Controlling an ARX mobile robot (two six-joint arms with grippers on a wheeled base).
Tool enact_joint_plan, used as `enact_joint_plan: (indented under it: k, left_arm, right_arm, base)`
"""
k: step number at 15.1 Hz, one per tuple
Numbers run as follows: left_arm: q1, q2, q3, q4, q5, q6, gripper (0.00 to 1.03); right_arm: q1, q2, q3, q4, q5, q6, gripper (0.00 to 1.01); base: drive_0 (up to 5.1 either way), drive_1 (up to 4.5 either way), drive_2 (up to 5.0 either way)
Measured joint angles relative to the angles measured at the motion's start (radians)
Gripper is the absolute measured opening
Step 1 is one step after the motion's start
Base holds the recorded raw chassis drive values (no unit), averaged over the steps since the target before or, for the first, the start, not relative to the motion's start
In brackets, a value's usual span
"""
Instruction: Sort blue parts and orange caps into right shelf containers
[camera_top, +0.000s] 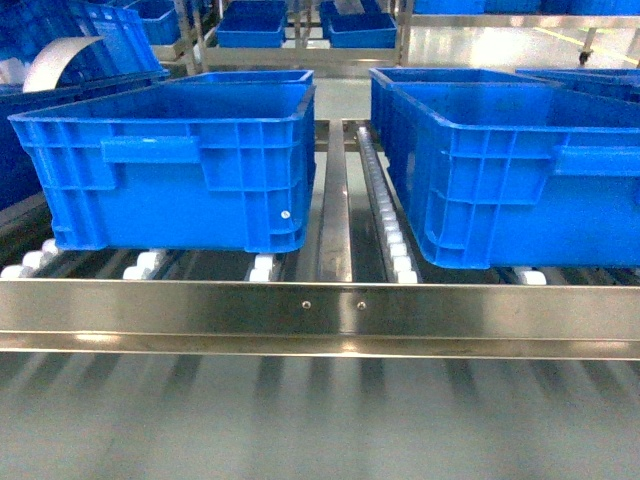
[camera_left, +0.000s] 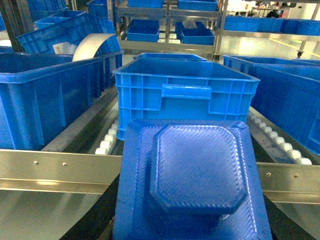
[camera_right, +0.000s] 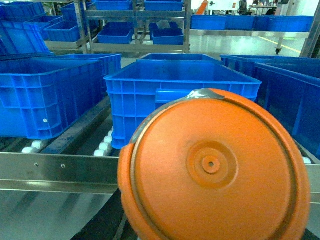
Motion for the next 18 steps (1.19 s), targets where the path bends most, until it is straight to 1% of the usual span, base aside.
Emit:
enact_joint_plan:
  k: [16,18]
  left_arm:
    - [0.000,0.000,0.000,0.001,0.000,0.000,0.41]
    - [0.000,0.000,0.000,0.002,0.000,0.000,0.41]
  right_arm:
    - [0.000,0.000,0.000,0.001,0.000,0.000,0.43]
    - [0.000,0.000,0.000,0.002,0.000,0.000,0.43]
  base:
    - [-0.2,-0.22,-0.2]
    - [-0.1,4.02,-4.1]
